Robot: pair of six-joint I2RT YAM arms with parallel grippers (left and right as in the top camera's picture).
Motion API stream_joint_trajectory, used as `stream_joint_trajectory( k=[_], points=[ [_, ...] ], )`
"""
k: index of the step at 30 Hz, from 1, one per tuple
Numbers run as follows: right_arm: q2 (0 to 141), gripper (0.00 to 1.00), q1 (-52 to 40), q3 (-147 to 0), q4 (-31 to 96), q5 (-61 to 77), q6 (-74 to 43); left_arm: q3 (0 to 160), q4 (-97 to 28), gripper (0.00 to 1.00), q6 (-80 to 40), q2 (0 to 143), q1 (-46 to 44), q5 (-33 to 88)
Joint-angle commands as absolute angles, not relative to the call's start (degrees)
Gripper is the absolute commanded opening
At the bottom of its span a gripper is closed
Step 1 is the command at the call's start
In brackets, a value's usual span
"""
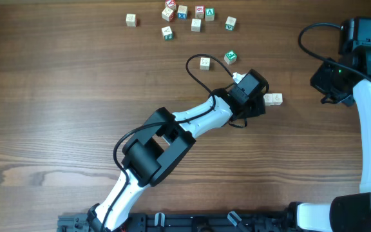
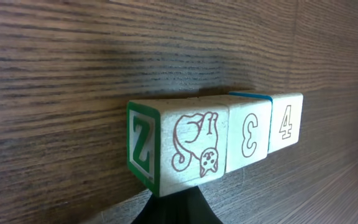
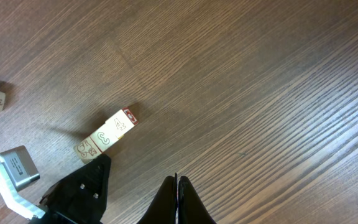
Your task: Form a horizontal line
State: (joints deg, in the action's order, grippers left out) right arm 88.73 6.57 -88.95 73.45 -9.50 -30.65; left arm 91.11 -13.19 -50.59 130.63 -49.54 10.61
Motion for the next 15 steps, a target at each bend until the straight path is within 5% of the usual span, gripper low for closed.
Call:
stream_joint_trajectory(
  k=[1,15],
  points=[
    [89.43,0.05,6.61,-88.53,73.58,-10.04,-31.57,90.85,-12.97,0.04,-51.48,132.03,-49.76,9.5],
    [89.43,0.05,6.61,-88.51,73.58,-9.39,-31.53,90.85,-14.2,0.04,-49.25,131.31,-51.22,13.65]
  ],
)
